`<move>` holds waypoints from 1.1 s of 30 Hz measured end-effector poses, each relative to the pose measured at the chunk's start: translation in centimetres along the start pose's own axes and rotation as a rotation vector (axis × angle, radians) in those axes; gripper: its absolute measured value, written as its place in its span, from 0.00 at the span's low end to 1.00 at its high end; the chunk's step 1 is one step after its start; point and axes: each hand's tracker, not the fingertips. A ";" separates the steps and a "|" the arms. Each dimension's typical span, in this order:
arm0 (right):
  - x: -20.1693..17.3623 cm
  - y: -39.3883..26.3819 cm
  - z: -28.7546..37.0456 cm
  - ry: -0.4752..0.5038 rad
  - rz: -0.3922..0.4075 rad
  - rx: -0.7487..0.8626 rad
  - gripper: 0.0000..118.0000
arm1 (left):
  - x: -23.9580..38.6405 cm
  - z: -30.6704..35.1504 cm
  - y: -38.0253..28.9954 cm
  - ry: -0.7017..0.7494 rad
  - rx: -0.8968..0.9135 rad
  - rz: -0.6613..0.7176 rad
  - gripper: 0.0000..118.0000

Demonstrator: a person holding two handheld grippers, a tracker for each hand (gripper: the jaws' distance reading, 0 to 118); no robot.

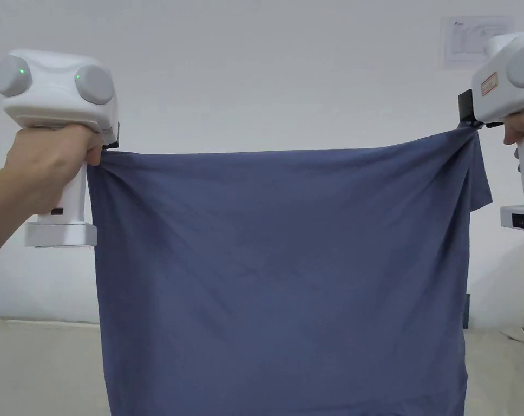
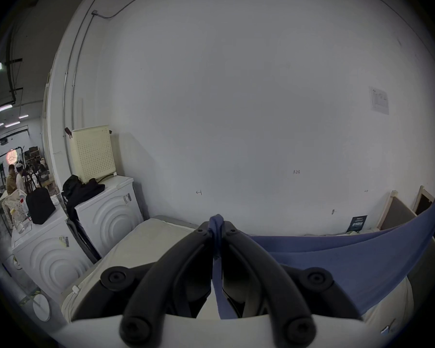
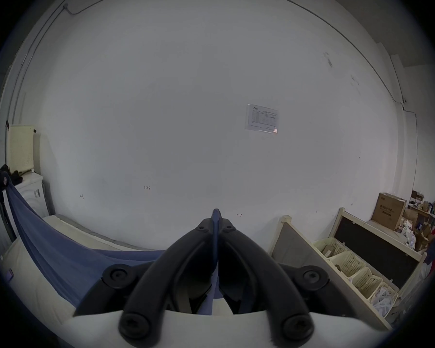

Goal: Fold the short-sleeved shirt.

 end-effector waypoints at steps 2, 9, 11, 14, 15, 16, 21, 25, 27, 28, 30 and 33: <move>-0.2 -1.2 -1.9 -0.001 0.015 -0.011 0.03 | 0.3 -2.1 -1.3 0.002 -0.019 0.013 0.05; -0.8 -10.6 -3.7 0.027 0.005 -0.146 0.03 | 2.1 -6.3 -9.6 -0.052 -0.075 -0.047 0.05; -0.6 -13.9 -3.5 0.033 0.002 -0.188 0.03 | 2.4 -6.8 -12.7 -0.087 -0.136 -0.046 0.05; -0.2 -18.9 -1.7 0.053 0.000 -0.251 0.03 | 2.5 -6.0 -17.3 -0.120 -0.196 -0.044 0.05; -0.1 -20.3 -1.0 0.059 0.005 -0.270 0.03 | 2.4 -5.5 -18.9 -0.130 -0.221 -0.061 0.05; 0.1 -22.0 0.1 0.066 0.009 -0.291 0.03 | 2.2 -4.7 -20.7 -0.137 -0.226 -0.062 0.05; 1.3 -29.8 6.7 0.115 0.029 -0.360 0.03 | 0.3 -0.2 -28.0 -0.162 -0.328 -0.103 0.05; 1.8 -36.7 14.0 0.174 -0.001 -0.471 0.03 | -2.2 4.7 -34.9 -0.169 -0.421 -0.141 0.05; 2.1 -39.4 17.1 0.171 -0.016 -0.492 0.03 | -3.5 7.8 -37.6 -0.178 -0.470 -0.087 0.05; 2.4 -41.0 18.6 0.178 -0.047 -0.485 0.03 | -4.1 9.1 -39.3 -0.175 -0.484 -0.077 0.05; 2.5 -43.8 21.2 0.200 -0.069 -0.551 0.03 | -5.1 11.4 -42.5 -0.165 -0.546 -0.061 0.05; 2.7 -47.5 25.5 0.203 -0.099 -0.577 0.03 | -6.8 14.5 -46.6 -0.161 -0.605 -0.027 0.05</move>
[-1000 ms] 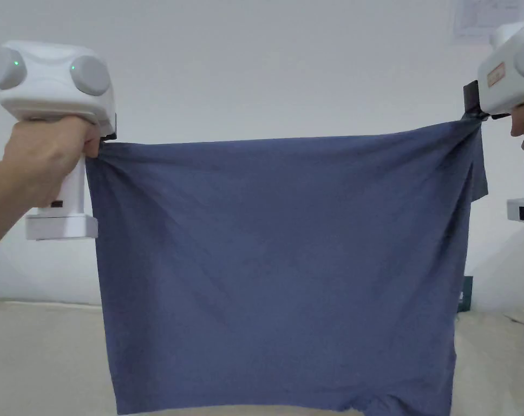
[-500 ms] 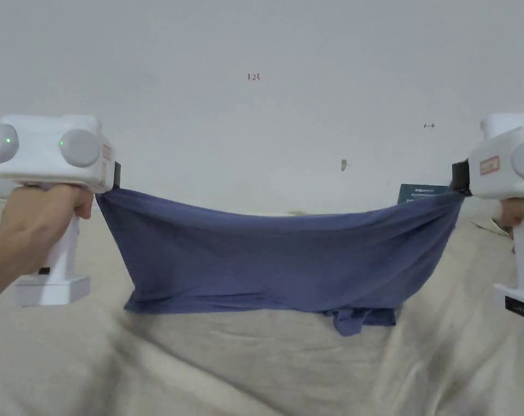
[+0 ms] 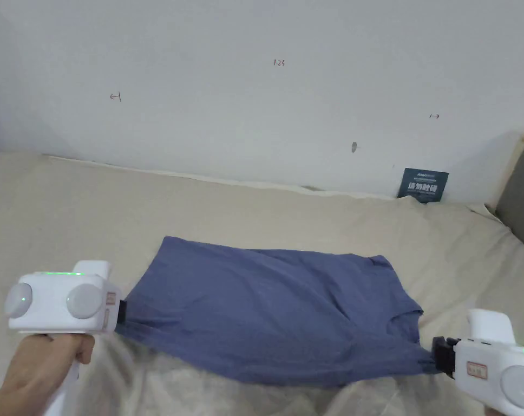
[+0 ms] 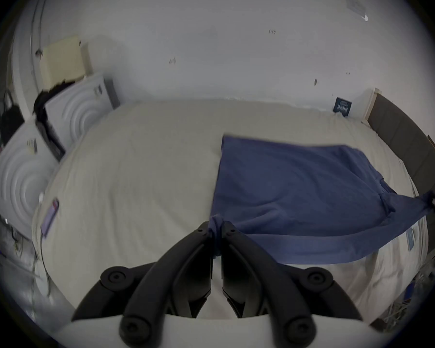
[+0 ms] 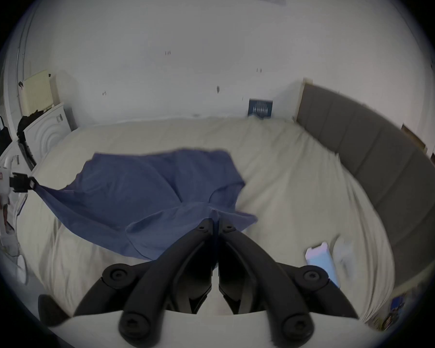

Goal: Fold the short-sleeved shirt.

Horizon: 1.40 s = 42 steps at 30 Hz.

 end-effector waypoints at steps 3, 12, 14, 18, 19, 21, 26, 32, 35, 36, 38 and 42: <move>0.5 -4.1 1.5 0.001 -0.014 -0.033 0.03 | -1.3 0.8 -4.4 0.000 -0.041 -0.007 0.05; 3.4 -11.6 5.6 0.028 -0.136 -0.074 0.03 | -4.8 4.1 -11.1 -0.015 -0.113 -0.033 0.05; 3.7 -12.6 6.2 0.028 -0.136 -0.080 0.03 | -4.9 5.0 -12.2 -0.014 -0.112 -0.067 0.05; 3.6 -14.0 8.2 0.025 -0.132 -0.095 0.03 | -5.0 6.2 -13.8 -0.027 -0.117 -0.080 0.05; 3.9 -14.2 7.0 0.024 -0.122 -0.106 0.03 | -5.1 6.3 -14.1 -0.032 -0.118 -0.077 0.05; 4.1 -14.8 6.7 0.022 -0.119 -0.119 0.03 | -5.5 6.1 -14.6 -0.039 -0.124 -0.053 0.05; 3.8 -15.2 5.8 0.001 -0.104 -0.140 0.27 | -6.2 5.1 -14.9 -0.061 -0.143 0.015 0.25; 4.0 -15.1 6.8 -0.060 -0.099 -0.110 0.97 | -8.4 6.8 -12.1 -0.048 -0.115 0.034 0.92; 4.4 -15.4 8.4 -0.092 -0.068 -0.127 0.97 | -8.2 8.4 -14.9 -0.031 -0.103 0.049 0.95; 4.7 -15.4 9.0 -0.078 -0.073 -0.137 0.96 | -8.6 8.9 -14.8 -0.028 -0.097 0.056 0.94; 4.9 -15.8 9.9 -0.038 -0.110 -0.117 0.66 | -9.9 9.2 -15.3 -0.033 -0.057 0.063 0.81; 4.6 -16.2 10.1 -0.170 -0.127 -0.085 0.00 | -10.8 8.7 -13.9 -0.043 -0.072 0.068 0.00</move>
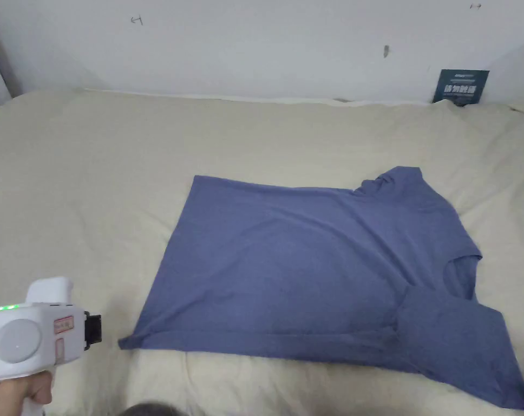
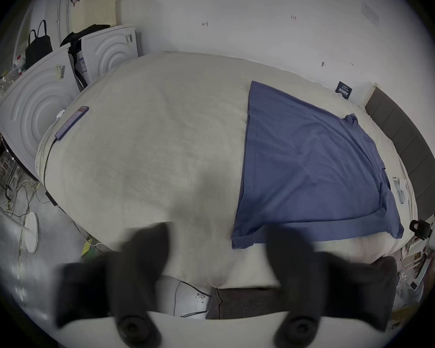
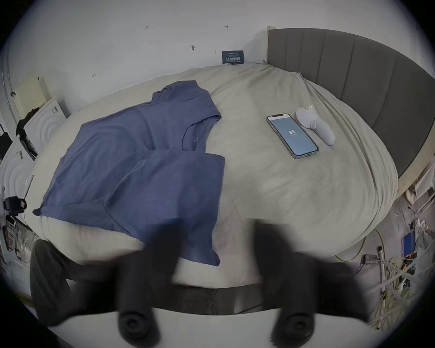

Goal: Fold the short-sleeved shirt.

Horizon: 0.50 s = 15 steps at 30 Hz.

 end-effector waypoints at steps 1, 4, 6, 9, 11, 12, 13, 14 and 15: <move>0.1 0.4 -1.0 0.097 0.018 -0.054 0.00 | 0.0 -0.4 0.6 -0.004 -0.015 -0.010 0.00; -0.2 0.8 -1.8 0.097 0.000 -0.047 0.00 | 0.6 -0.7 -1.4 -0.039 -0.003 -0.048 0.21; -0.6 0.2 0.2 0.056 -0.026 -0.024 0.00 | 1.6 -1.8 -1.8 -0.033 -0.038 -0.063 1.00; -0.9 0.7 -0.6 0.107 0.009 -0.074 0.00 | 3.5 -2.0 -0.2 0.001 -0.069 -0.127 0.95; -0.7 1.2 -1.2 0.106 0.014 -0.068 0.00 | 3.1 -3.6 -0.9 -0.007 -0.076 -0.097 0.94; -0.7 1.3 -1.4 0.106 0.018 -0.069 0.00 | 2.4 -4.6 -1.8 -0.037 -0.095 -0.076 0.88; -0.6 0.9 -1.5 0.105 0.023 -0.062 0.00 | 2.5 -4.9 -1.9 -0.037 -0.104 -0.068 0.58; -0.6 0.8 -1.7 0.106 0.033 -0.067 0.00 | 2.6 -4.8 -2.1 -0.029 -0.103 -0.055 0.14; -0.6 0.8 -1.9 0.102 0.047 -0.064 0.02 | 2.8 -4.4 -2.0 -0.030 -0.095 -0.059 0.03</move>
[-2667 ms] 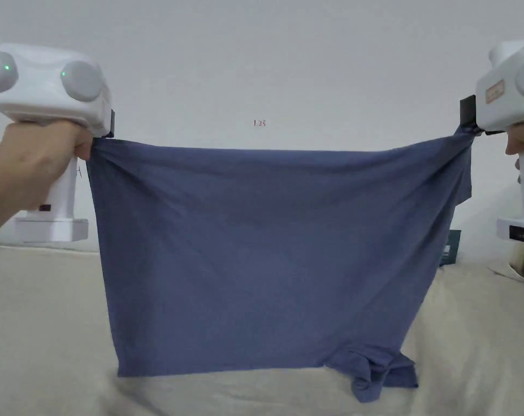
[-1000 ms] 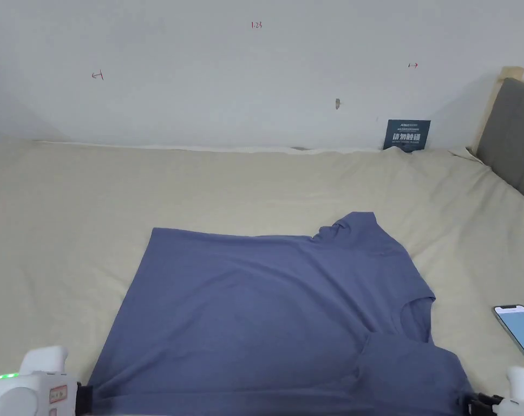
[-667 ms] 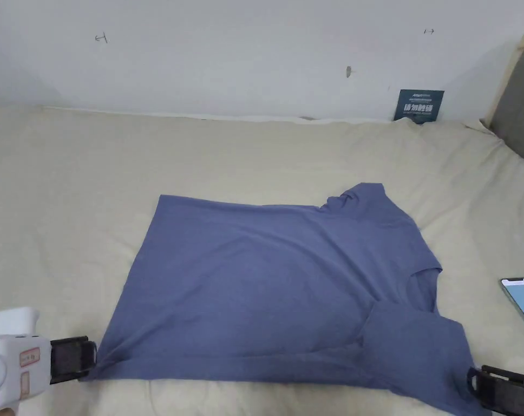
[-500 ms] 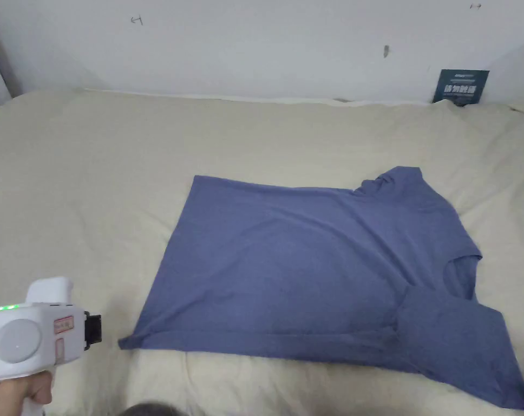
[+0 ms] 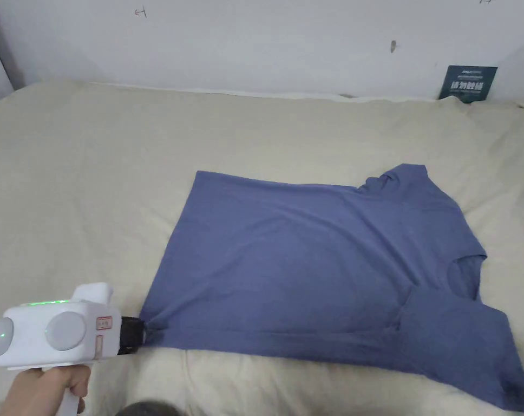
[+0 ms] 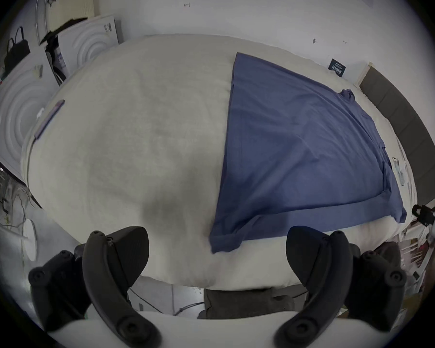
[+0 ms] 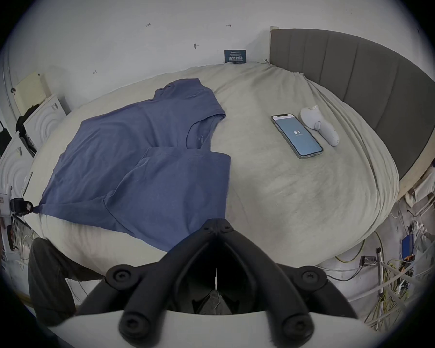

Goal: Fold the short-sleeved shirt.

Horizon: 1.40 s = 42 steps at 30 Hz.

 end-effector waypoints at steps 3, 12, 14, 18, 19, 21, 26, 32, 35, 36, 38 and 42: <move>-0.5 0.0 -0.1 -0.014 0.032 0.021 0.14 | 1.5 0.5 -0.6 0.022 0.014 -0.041 0.03; -2.9 -0.6 -0.8 0.015 0.186 -0.111 0.98 | 1.2 0.4 0.6 -0.014 -0.015 -0.024 0.03; -2.7 -1.2 -2.0 0.045 0.221 -0.114 0.85 | 1.3 0.4 0.6 -0.012 -0.015 -0.025 0.03; -1.3 -1.8 -4.1 0.028 0.208 -0.117 0.20 | 0.9 0.5 0.6 -0.010 -0.017 -0.013 0.03; -0.8 -1.8 -4.4 0.048 0.180 -0.123 0.14 | 0.8 0.6 0.6 -0.013 -0.016 -0.006 0.03; -0.1 -1.6 -4.4 0.069 0.152 -0.121 0.06 | 0.6 0.7 0.6 -0.020 -0.015 0.006 0.03; -0.6 -1.5 -2.7 0.040 0.144 -0.093 0.05 | 0.2 1.1 0.7 -0.023 -0.008 0.022 0.03; -0.6 -0.8 -1.1 0.022 0.111 -0.053 0.05 | 0.4 2.0 1.1 -0.027 0.012 0.009 0.03; -0.2 0.9 -1.0 0.016 0.120 -0.035 0.05 | 0.5 2.6 2.0 -0.031 0.034 0.006 0.03; -0.2 1.6 -0.9 0.017 0.119 -0.027 0.05 | 0.5 2.7 2.6 -0.034 0.044 0.005 0.03; -0.4 2.7 -0.5 0.002 0.099 -0.008 0.05 | 0.6 2.9 3.7 -0.038 0.063 0.005 0.03; -1.4 6.5 -1.0 -0.016 0.132 0.031 0.05 | 1.1 2.7 6.6 -0.035 0.089 0.003 0.03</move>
